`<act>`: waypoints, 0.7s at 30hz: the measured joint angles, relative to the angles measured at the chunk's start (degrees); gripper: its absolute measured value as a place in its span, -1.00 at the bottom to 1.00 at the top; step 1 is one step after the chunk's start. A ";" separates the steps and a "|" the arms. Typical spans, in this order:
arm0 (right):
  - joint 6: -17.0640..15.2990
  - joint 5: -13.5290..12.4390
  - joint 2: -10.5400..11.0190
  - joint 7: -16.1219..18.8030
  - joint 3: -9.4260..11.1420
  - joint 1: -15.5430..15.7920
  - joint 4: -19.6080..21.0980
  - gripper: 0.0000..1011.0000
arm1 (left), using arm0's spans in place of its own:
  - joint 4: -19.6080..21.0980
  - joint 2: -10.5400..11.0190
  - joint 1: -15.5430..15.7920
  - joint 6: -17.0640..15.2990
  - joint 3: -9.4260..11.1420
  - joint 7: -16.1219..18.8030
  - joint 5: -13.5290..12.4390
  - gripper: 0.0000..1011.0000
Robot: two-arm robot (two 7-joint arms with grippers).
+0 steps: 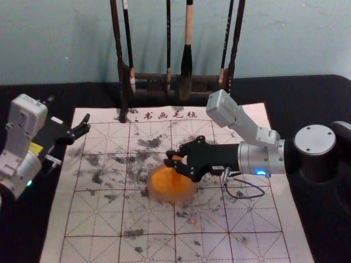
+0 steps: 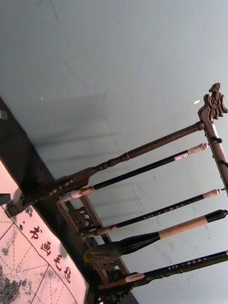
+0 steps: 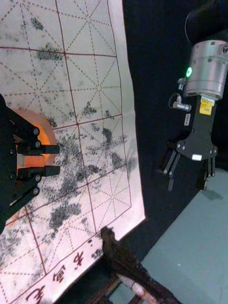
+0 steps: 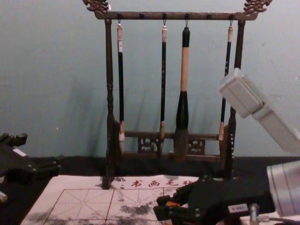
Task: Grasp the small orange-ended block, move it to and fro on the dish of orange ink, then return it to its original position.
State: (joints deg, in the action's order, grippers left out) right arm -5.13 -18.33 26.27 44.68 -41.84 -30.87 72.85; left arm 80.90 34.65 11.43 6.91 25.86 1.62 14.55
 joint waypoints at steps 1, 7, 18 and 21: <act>0.00 -0.03 -0.04 0.07 -0.10 0.00 0.06 -0.71 | 0.00 0.00 0.00 0.00 0.00 0.00 0.00 0.98; -0.02 -0.10 -0.27 0.34 -0.56 -0.07 0.10 -0.71 | 0.00 0.00 0.00 0.00 0.00 0.00 0.00 0.98; -0.15 -0.39 -1.19 0.63 -1.39 -0.53 -0.19 -0.71 | 0.00 0.00 0.00 0.00 0.00 0.00 0.00 0.98; -0.14 -0.42 -1.53 0.61 -1.49 -0.71 -0.51 -0.71 | 0.00 0.00 0.00 0.00 0.00 0.00 0.00 0.98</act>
State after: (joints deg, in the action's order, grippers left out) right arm -5.27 -18.75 24.74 45.29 -43.32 -31.58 72.34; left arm 80.90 34.65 11.43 6.90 25.86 1.62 14.55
